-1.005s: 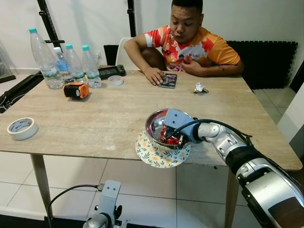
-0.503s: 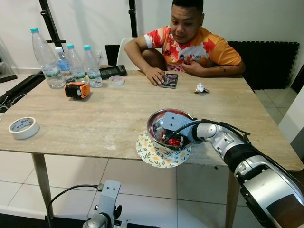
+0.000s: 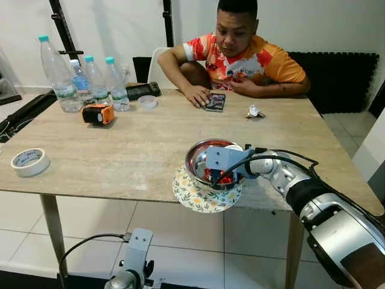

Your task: Restocking fridge

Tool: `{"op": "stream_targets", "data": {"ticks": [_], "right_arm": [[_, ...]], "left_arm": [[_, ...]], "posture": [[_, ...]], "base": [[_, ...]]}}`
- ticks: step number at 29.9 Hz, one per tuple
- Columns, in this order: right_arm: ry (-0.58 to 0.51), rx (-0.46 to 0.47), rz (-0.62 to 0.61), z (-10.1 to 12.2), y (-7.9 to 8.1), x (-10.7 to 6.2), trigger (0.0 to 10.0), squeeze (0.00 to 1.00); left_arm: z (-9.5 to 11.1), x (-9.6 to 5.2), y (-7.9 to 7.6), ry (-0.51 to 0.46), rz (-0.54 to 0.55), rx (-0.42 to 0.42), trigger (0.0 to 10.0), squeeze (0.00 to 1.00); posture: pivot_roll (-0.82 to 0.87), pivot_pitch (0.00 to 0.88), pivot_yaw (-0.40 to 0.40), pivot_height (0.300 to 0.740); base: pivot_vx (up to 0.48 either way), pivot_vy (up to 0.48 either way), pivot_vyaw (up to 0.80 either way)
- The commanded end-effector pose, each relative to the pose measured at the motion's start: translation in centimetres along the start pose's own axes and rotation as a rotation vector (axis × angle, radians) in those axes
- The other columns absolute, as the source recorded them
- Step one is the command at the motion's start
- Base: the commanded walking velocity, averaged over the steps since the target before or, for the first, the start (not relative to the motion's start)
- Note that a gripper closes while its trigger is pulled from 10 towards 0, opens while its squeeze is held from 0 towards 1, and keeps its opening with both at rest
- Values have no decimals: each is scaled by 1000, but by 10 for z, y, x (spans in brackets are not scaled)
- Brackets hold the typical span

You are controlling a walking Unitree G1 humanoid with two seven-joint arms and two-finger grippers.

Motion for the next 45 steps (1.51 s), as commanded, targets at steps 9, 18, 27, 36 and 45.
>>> {"op": "stream_targets", "data": {"ticks": [9, 18, 27, 36, 45], "right_arm": [[-39, -7, -55, 10, -14, -4, 2784, 0], [-74, 0, -75, 18, -21, -7, 824, 0], [-192, 90, -91, 37, -41, -21, 824, 0], [-343, 257, -126, 46, -78, -54, 471, 0], [-51, 315, -286, -54, -99, -80, 941, 0]], "left_arm": [[-2, -1, 7, 18, 12, 25, 10000, 0], [-1, -1, 7, 17, 13, 29, 10000, 0], [-1, -1, 8, 20, 10, 36, 10000, 0], [-2, -2, 8, 22, 8, 40, 10000, 0], [-2, -2, 8, 22, 7, 44, 10000, 0]], "posture": [[-18, 6, -25, 740], [-17, 2, -20, 740], [-19, 2, -16, 740], [-21, 3, -14, 740], [-22, 0, -10, 740]], "base": [[0, 0, 0], [0, 0, 0], [0, 0, 0], [0, 0, 0], [0, 0, 0]]}}
Point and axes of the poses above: a point about 5 cm out from each wrist's last joint towards the gripper, its own x axis pointing out of the wrist towards the gripper, its own z axis along the axis of the wrist's last joint, y = z × x, the point moved 2 cm from there along x, pointing out of the wrist towards the gripper, and after that the axes turned 5 degrees about x, right-handed, at the moved point
